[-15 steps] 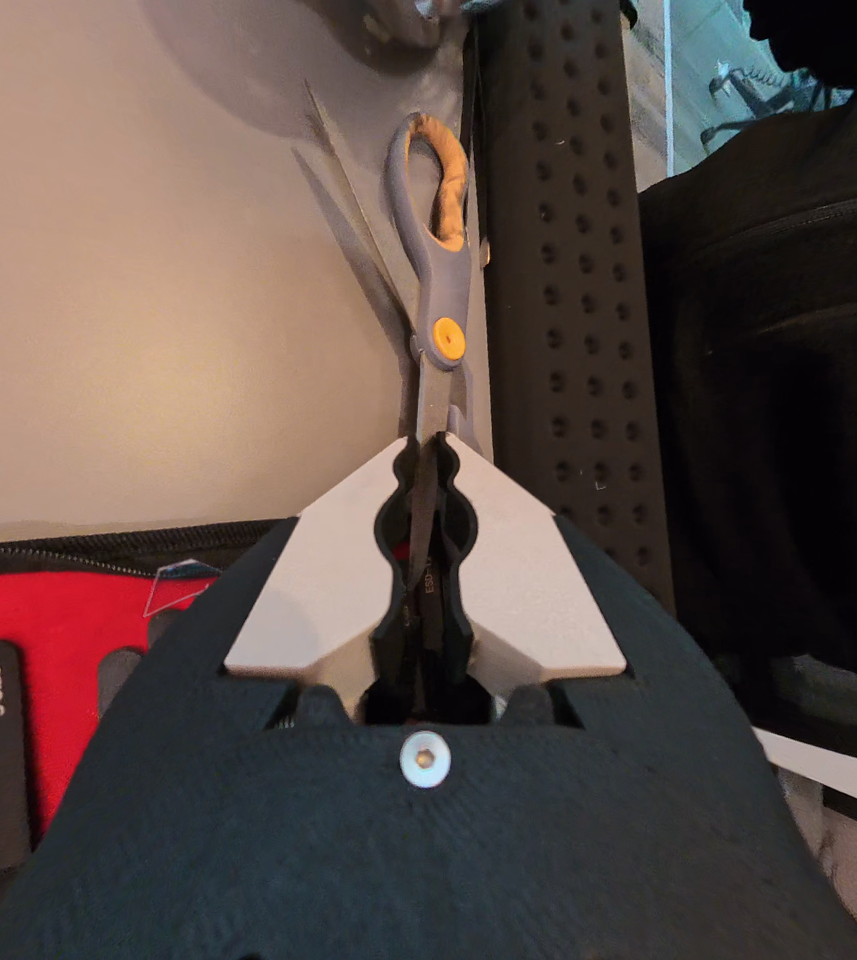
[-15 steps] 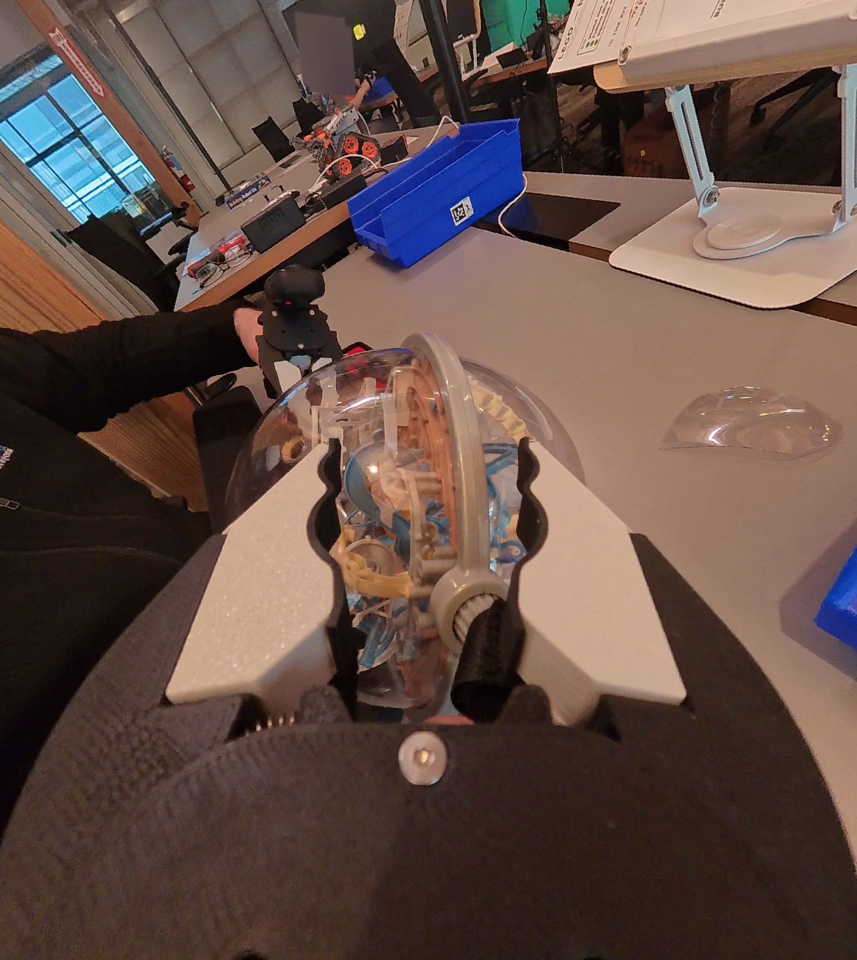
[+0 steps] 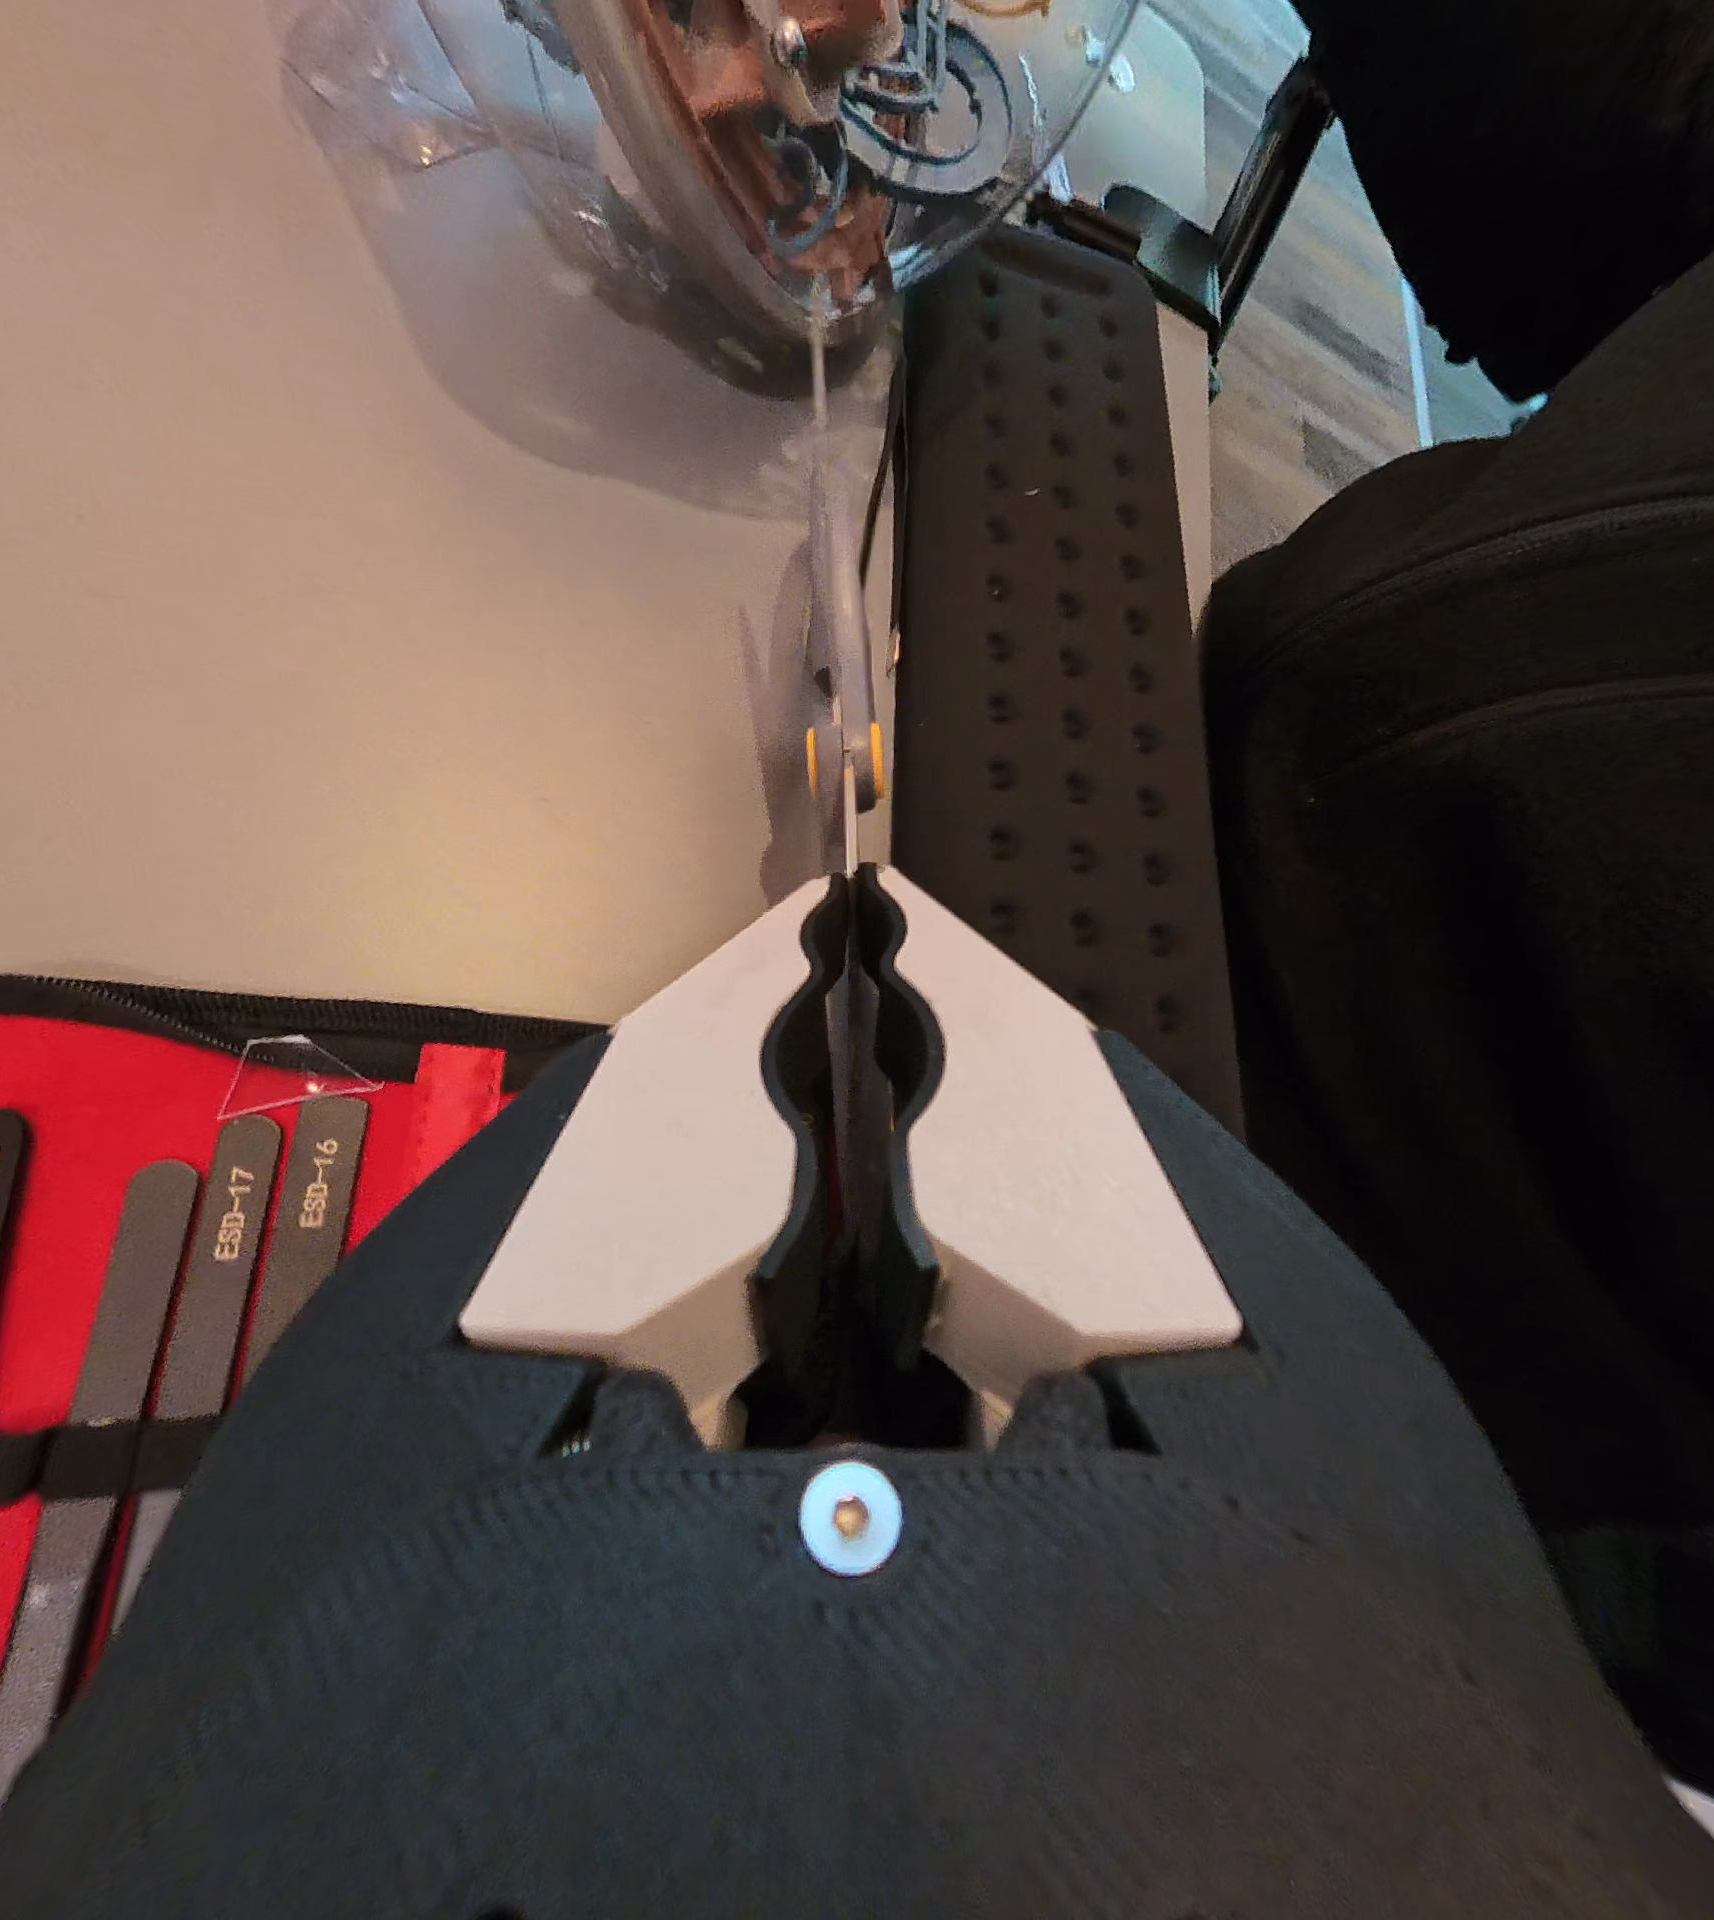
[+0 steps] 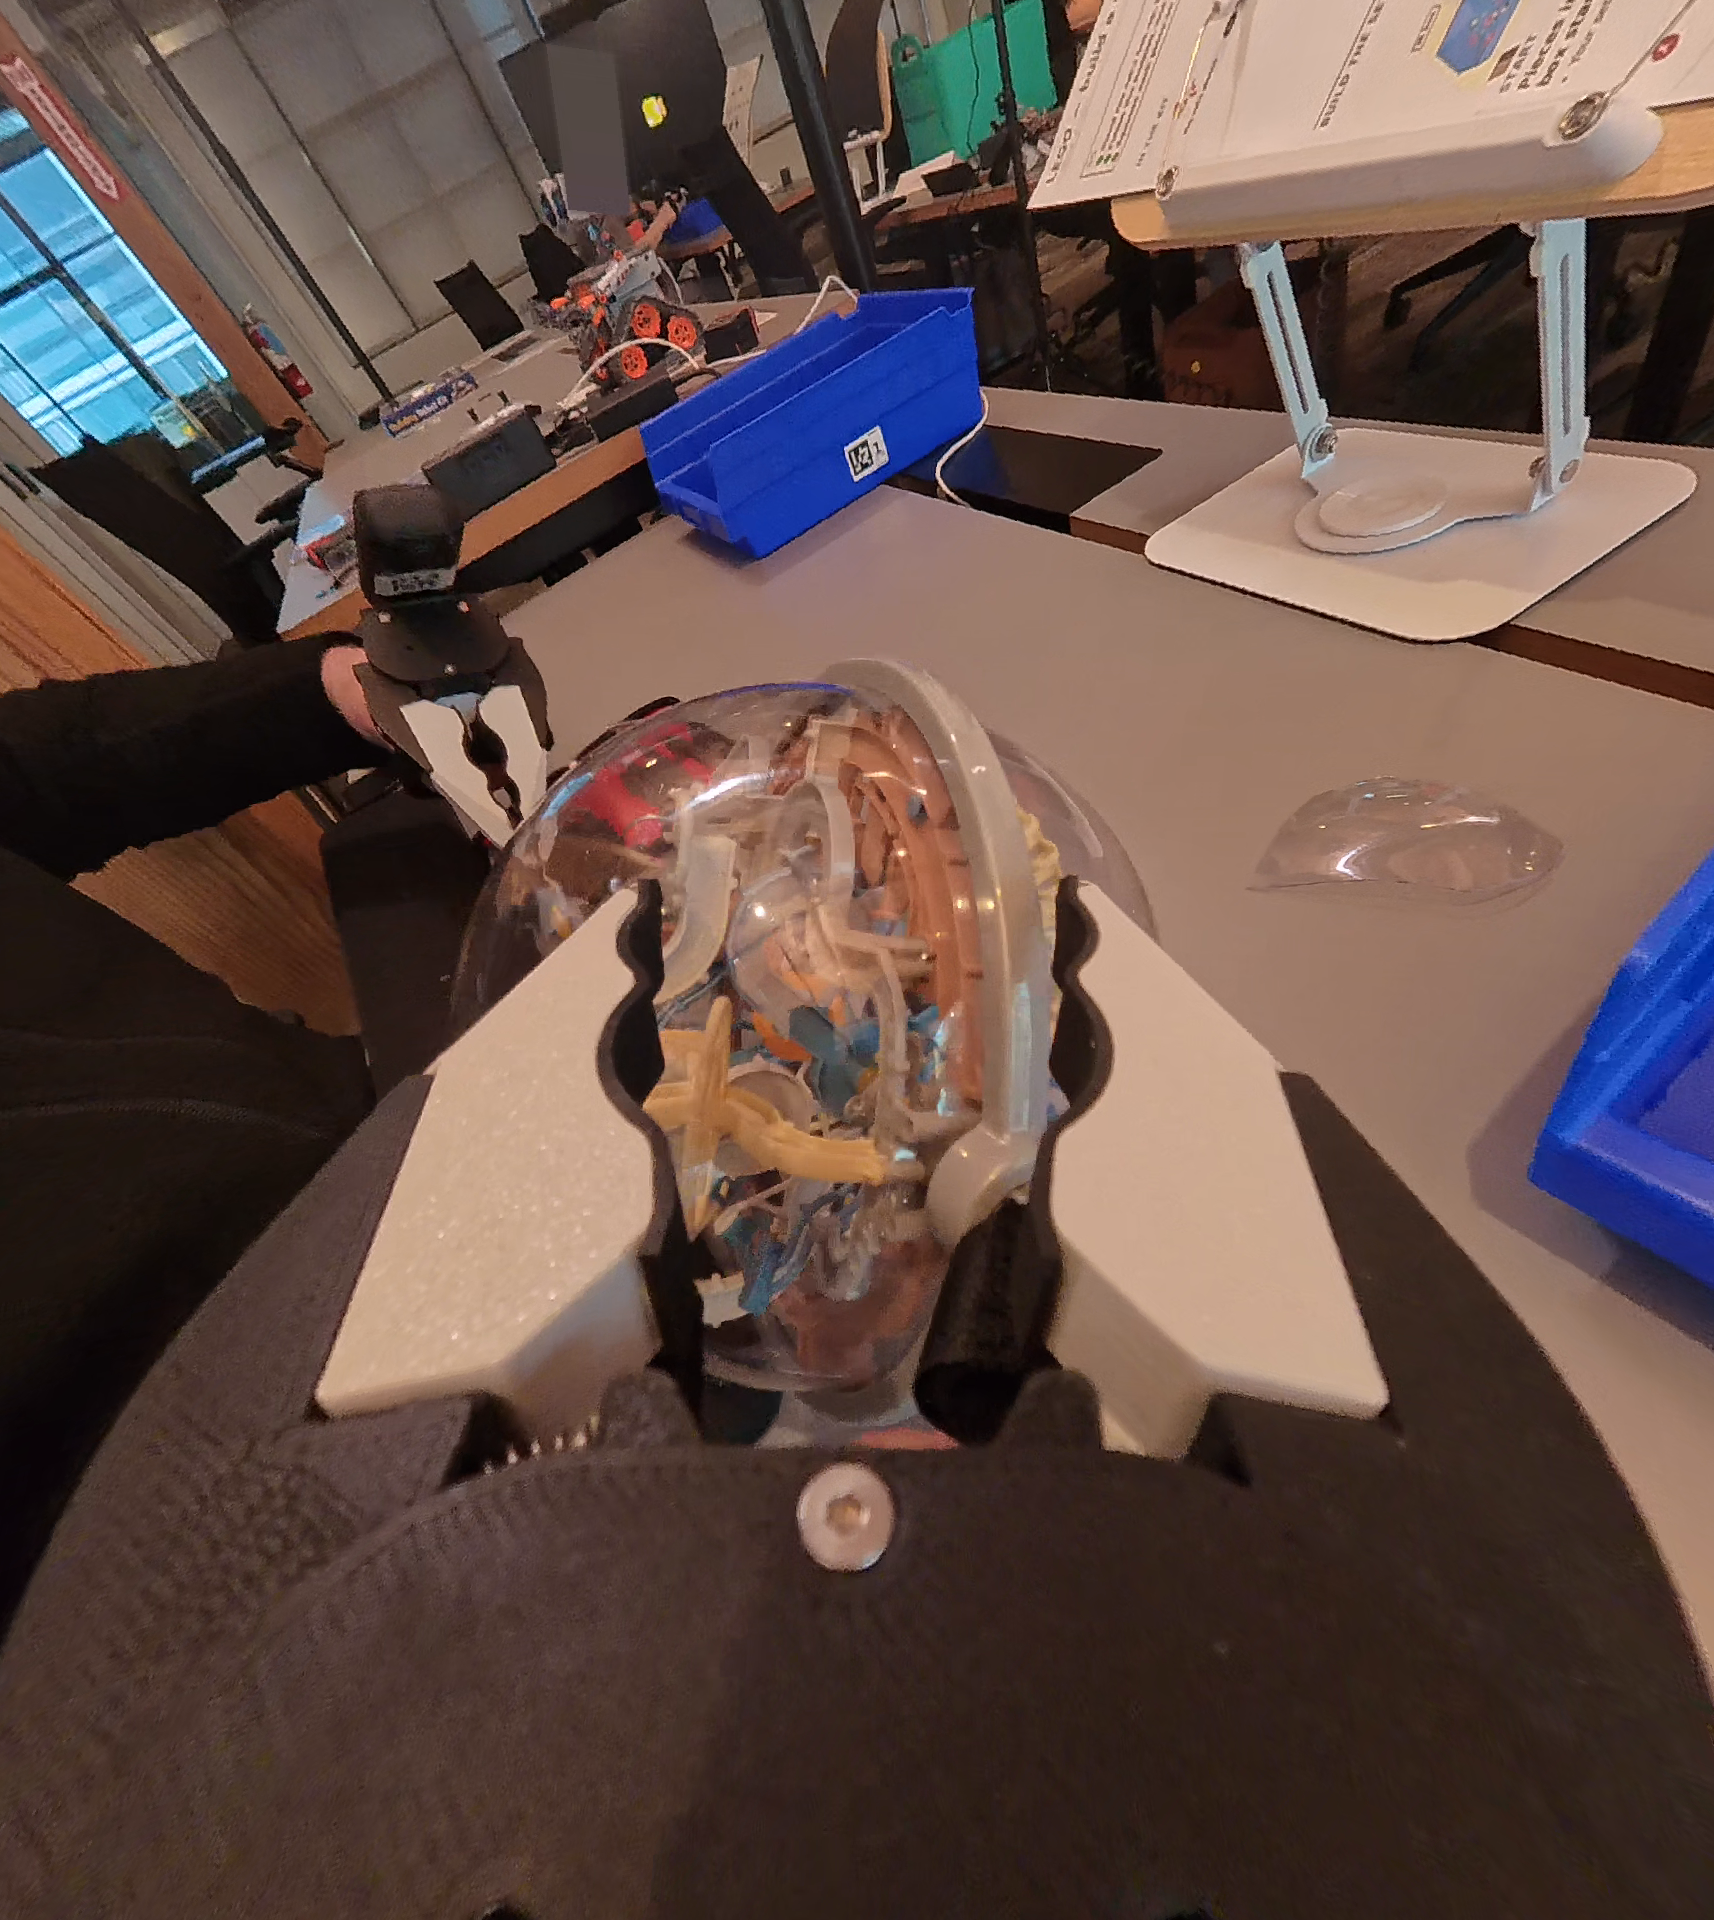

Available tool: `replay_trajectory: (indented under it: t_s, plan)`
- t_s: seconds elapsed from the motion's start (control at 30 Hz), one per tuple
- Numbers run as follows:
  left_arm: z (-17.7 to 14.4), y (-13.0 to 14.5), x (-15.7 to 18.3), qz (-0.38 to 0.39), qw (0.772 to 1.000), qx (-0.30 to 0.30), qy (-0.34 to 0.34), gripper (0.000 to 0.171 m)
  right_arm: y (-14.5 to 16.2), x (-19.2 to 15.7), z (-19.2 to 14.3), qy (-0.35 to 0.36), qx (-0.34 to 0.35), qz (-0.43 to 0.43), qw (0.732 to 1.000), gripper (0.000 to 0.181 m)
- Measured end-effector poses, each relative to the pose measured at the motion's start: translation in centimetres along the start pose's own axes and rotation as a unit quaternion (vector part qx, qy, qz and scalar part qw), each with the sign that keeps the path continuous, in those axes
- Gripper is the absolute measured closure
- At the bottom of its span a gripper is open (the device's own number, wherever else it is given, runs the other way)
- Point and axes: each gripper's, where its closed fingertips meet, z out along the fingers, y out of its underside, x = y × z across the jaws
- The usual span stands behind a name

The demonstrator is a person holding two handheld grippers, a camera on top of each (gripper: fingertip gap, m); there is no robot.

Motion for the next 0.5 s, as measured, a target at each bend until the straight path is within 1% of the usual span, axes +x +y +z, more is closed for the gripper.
replay_trajectory:
  t_s: [0.17,0.27,0.33,0.4,0.43,0.5]
  plan:
    - [-0.8,-0.1,0.6,-0.023,0.999,0.040,-0.010,0.171,0.6,0.5,-0.7,0.015,0.003,0.019,1.000,0.102]
    - [-0.9,-0.4,1.1,-0.029,0.998,0.060,-0.016,0.171,0.1,1.2,-1.6,0.057,0.018,0.010,0.998,0.091]
    - [-1.1,-0.9,1.4,-0.032,0.996,0.080,-0.024,0.171,-0.5,0.9,-2.7,0.100,0.030,-0.019,0.994,0.090]
    - [-1.4,-1.4,1.8,-0.036,0.994,0.102,-0.030,0.171,-0.8,-0.6,-3.6,0.144,0.026,-0.070,0.987,0.089]
    - [-1.7,-1.6,1.9,-0.039,0.992,0.114,-0.033,0.171,-0.8,-2.3,-3.7,0.144,0.023,-0.092,0.985,0.092]
    - [-2.2,-2.1,2.5,-0.040,0.990,0.132,-0.036,0.171,0.1,-6.6,-2.7,0.114,0.000,-0.125,0.986,0.102]
